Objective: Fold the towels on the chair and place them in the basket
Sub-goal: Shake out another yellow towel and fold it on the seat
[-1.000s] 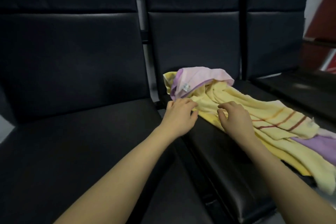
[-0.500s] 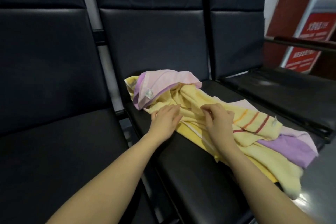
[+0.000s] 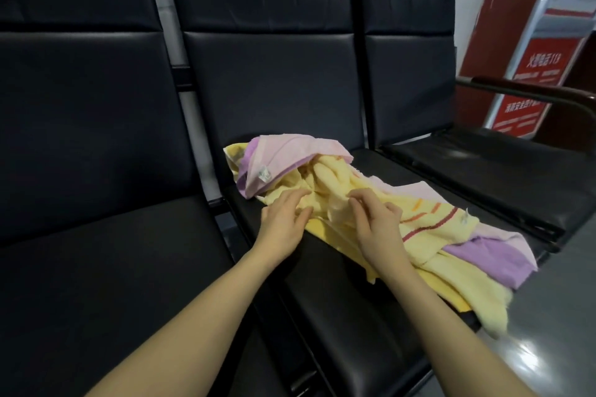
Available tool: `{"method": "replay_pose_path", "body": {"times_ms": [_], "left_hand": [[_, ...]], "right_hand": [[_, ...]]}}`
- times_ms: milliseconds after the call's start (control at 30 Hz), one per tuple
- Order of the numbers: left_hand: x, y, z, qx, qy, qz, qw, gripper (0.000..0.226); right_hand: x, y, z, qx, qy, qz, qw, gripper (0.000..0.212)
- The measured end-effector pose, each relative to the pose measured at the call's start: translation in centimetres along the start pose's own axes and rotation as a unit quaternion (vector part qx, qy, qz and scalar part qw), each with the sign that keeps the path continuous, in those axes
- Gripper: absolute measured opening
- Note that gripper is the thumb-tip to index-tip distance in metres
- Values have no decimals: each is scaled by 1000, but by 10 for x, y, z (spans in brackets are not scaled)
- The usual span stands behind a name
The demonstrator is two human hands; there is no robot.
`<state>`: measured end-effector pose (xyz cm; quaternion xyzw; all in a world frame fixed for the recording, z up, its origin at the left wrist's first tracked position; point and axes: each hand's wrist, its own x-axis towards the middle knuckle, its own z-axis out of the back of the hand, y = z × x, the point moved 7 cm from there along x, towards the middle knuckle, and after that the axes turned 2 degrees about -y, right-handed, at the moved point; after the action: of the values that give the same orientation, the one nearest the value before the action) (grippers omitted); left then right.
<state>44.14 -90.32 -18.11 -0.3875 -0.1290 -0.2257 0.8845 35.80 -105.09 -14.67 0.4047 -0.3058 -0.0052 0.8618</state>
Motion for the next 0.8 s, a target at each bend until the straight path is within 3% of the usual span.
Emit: {"method": "replay_pose_path", "body": {"times_ms": [67, 133, 200, 333, 467, 600, 800], "left_hand": [[-1, -17, 10, -73, -6, -46, 996, 40], [-2, -33, 20, -118, -3, -79, 990, 39], [-4, -43, 27, -128, 17, -88, 988, 34], [-18, -51, 25, -95, 65, -93, 989, 17], [-43, -43, 34, -192, 56, -40, 979, 12], [-75, -24, 43, -121, 80, -35, 989, 10], [-76, -7, 35, -41, 94, 19, 995, 24]], "right_hand": [[-2, 21, 13, 42, -41, 59, 997, 29], [-7, 38, 25, 61, -74, 121, 988, 20], [-11, 52, 32, 84, -80, 153, 981, 11], [-26, 68, 44, 137, -79, 175, 972, 14], [-35, 56, 40, 150, -39, 122, 980, 18], [-42, 31, 22, 135, 14, 32, 990, 12], [-19, -15, -5, -95, 55, -47, 993, 25]]}}
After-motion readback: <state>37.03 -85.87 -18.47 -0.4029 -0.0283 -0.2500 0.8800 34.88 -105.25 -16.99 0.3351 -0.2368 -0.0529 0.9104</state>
